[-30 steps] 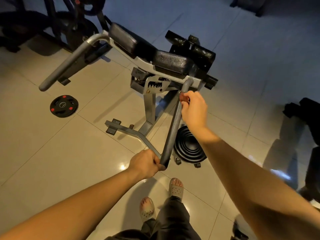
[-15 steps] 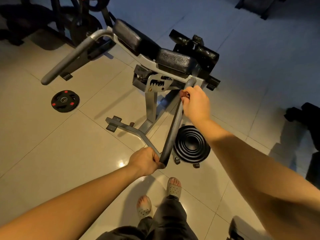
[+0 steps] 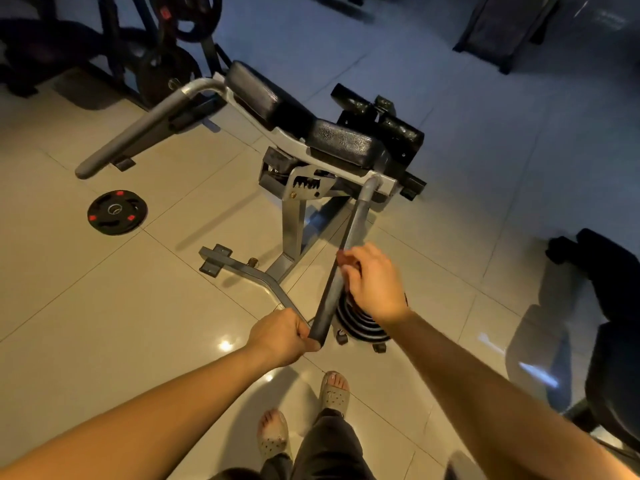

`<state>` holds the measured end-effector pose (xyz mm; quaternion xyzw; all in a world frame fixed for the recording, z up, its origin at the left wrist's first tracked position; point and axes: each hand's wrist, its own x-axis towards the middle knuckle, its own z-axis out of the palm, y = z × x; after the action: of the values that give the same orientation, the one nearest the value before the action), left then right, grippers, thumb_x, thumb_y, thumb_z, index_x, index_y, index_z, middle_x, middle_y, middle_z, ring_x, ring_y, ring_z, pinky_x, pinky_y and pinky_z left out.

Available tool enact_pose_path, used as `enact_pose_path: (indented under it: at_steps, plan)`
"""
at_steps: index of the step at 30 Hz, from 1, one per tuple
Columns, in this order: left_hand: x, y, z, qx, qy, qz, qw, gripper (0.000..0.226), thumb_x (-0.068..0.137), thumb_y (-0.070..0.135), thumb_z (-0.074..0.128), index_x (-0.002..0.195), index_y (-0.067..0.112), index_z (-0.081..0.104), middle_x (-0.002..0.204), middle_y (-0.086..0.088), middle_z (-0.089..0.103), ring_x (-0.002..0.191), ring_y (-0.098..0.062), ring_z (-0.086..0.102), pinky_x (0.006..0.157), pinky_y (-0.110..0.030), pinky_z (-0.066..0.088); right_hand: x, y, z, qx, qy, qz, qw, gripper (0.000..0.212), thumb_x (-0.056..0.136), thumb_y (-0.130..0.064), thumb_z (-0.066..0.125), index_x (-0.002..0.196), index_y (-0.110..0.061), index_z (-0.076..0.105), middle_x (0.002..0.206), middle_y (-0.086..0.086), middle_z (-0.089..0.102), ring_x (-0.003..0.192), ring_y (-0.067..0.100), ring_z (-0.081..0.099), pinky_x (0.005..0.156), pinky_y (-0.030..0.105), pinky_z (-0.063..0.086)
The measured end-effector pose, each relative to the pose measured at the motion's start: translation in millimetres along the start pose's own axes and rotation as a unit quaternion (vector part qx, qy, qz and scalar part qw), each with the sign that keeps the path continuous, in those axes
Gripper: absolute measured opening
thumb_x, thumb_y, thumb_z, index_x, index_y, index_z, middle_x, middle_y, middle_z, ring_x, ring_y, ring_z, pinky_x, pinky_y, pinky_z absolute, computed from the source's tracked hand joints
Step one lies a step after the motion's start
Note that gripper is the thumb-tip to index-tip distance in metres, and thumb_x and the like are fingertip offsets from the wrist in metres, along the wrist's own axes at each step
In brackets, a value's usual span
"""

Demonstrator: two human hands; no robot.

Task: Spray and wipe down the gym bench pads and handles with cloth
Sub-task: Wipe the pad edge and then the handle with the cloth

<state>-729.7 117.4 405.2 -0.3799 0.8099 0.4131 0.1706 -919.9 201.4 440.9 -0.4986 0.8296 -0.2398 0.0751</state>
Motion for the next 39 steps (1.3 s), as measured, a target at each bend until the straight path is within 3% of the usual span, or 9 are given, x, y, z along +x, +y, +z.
enact_pose_path:
  at_steps: [3, 7, 15, 21, 25, 27, 31, 33, 39]
  plan:
    - [0, 0, 1, -0.003, 0.003, 0.006, 1.000, 0.034, 0.083, 0.047, 0.080, 0.070, 0.016, 0.077, 0.052, 0.008, 0.056, 0.050, -0.011, 0.048, 0.054, -0.026, 0.039, 67, 17, -23, -0.010, 0.057, 0.071, 0.996, 0.018, 0.100, -0.020, 0.060, 0.116, -0.019, 0.068, 0.108, -0.003, 0.057, 0.098, 0.015, 0.055, 0.079, 0.018, 0.039]
    - [2, -3, 3, 0.001, 0.004, 0.007, 1.000, 0.034, 0.084, 0.046, 0.079, 0.069, 0.017, 0.076, 0.051, 0.009, 0.054, 0.050, -0.011, 0.047, 0.053, -0.027, 0.038, 60, 8, -11, -0.012, 0.088, 0.072, 0.993, 0.017, 0.100, -0.019, 0.059, 0.114, -0.020, 0.068, 0.106, -0.006, 0.054, 0.102, 0.016, 0.056, 0.086, 0.029, 0.047]
    - [-1, 0, 7, -0.008, 0.000, 0.000, 1.000, 0.034, 0.088, 0.047, 0.075, 0.064, 0.023, 0.074, 0.056, 0.007, 0.060, 0.053, -0.011, 0.053, 0.055, -0.029, 0.044, -67, -16, 10, -0.011, -0.085, -0.119, 0.989, 0.014, 0.097, -0.021, 0.064, 0.109, -0.026, 0.070, 0.097, -0.005, 0.054, 0.086, 0.012, 0.057, 0.074, 0.031, 0.057]
    - [0, -4, 5, -0.015, -0.009, 0.004, 1.000, 0.031, 0.086, 0.047, 0.078, 0.068, 0.021, 0.077, 0.062, 0.004, 0.067, 0.061, -0.019, 0.061, 0.058, -0.030, 0.045, 82, 18, -29, -0.061, 0.038, 0.028, 0.997, 0.019, 0.100, -0.024, 0.060, 0.116, -0.021, 0.070, 0.106, -0.001, 0.055, 0.097, 0.018, 0.055, 0.079, 0.026, 0.039]
    - [3, -8, 7, -0.010, 0.001, 0.003, 1.000, 0.031, 0.087, 0.045, 0.078, 0.066, 0.022, 0.075, 0.064, 0.004, 0.068, 0.063, -0.015, 0.062, 0.056, -0.027, 0.042, 76, 12, -17, -0.059, 0.056, 0.060, 0.995, 0.022, 0.100, -0.021, 0.059, 0.119, -0.019, 0.069, 0.109, 0.002, 0.054, 0.104, 0.022, 0.056, 0.086, 0.030, 0.048]
    - [2, -9, 9, -0.009, 0.003, 0.004, 1.000, 0.036, 0.088, 0.044, 0.077, 0.058, 0.026, 0.070, 0.057, 0.009, 0.061, 0.059, -0.013, 0.057, 0.055, -0.028, 0.040, 31, 0, -1, -0.029, 0.040, 0.025, 0.998, 0.020, 0.100, -0.019, 0.058, 0.116, -0.019, 0.069, 0.106, 0.001, 0.052, 0.099, 0.018, 0.053, 0.085, 0.029, 0.050]
    - [2, -7, 7, 0.016, -0.004, 0.015, 1.000, 0.022, 0.087, 0.050, 0.074, 0.083, 0.030, 0.082, 0.073, 0.007, 0.072, 0.070, -0.017, 0.066, 0.060, -0.033, 0.048, -49, -31, 6, -0.071, -0.119, -0.125, 0.982, 0.016, 0.094, -0.022, 0.064, 0.109, -0.023, 0.070, 0.100, 0.001, 0.052, 0.089, 0.016, 0.056, 0.076, 0.024, 0.054]
    - [2, -6, 5, 0.014, -0.008, 0.013, 1.000, 0.023, 0.086, 0.051, 0.075, 0.084, 0.030, 0.082, 0.073, 0.005, 0.072, 0.071, -0.019, 0.067, 0.062, -0.036, 0.051, -25, -22, -6, -0.092, -0.120, -0.168, 0.974, 0.014, 0.091, -0.021, 0.069, 0.105, -0.022, 0.070, 0.098, 0.001, 0.052, 0.087, 0.017, 0.057, 0.071, 0.021, 0.048]
    - [5, -8, 6, -0.003, -0.014, 0.014, 1.000, 0.027, 0.087, 0.046, 0.077, 0.071, 0.025, 0.077, 0.059, 0.018, 0.064, 0.059, -0.009, 0.059, 0.055, -0.028, 0.043, 117, 27, -40, -0.096, 0.057, 0.053, 0.992, 0.026, 0.101, -0.019, 0.055, 0.122, -0.024, 0.070, 0.118, 0.009, 0.054, 0.109, 0.030, 0.055, 0.082, 0.030, 0.042]
